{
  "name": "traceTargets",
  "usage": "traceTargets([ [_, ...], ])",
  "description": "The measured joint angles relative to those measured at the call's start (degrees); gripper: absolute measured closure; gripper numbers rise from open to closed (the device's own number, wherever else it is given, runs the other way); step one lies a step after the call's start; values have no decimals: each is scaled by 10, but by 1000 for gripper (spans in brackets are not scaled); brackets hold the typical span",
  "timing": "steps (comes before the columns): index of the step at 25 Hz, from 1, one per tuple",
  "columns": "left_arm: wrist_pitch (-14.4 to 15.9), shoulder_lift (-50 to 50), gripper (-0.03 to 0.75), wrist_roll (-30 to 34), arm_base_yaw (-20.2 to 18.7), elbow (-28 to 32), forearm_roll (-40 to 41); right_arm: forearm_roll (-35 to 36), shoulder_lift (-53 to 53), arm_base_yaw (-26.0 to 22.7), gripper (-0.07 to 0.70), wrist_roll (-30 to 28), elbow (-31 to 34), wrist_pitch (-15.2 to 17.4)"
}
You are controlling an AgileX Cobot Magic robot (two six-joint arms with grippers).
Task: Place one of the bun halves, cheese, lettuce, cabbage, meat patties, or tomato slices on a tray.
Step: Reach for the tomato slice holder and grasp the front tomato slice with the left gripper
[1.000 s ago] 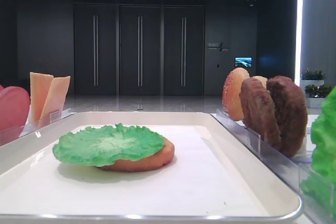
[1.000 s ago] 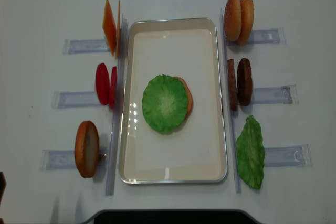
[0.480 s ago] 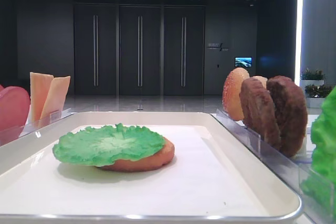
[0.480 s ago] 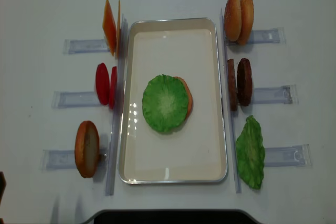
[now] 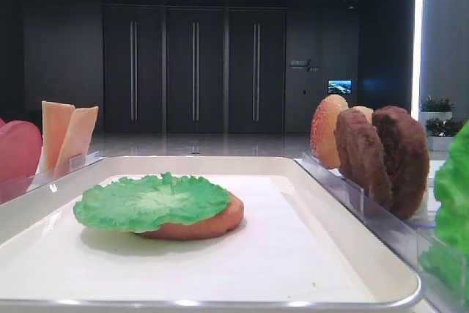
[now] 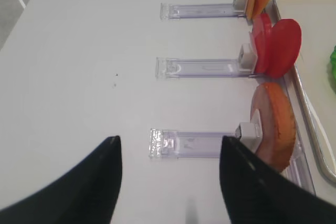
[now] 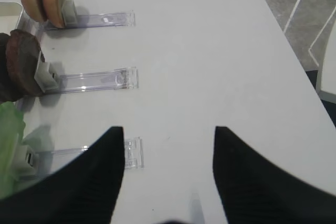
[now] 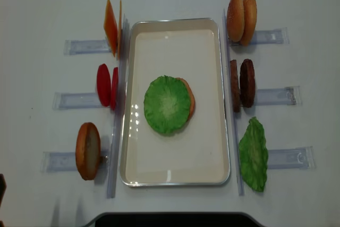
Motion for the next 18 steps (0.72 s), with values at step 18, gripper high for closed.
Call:
traceTargets([
  [18,-76,621,314,12,0,-165,-84,0,0,0,267,0,0,0],
])
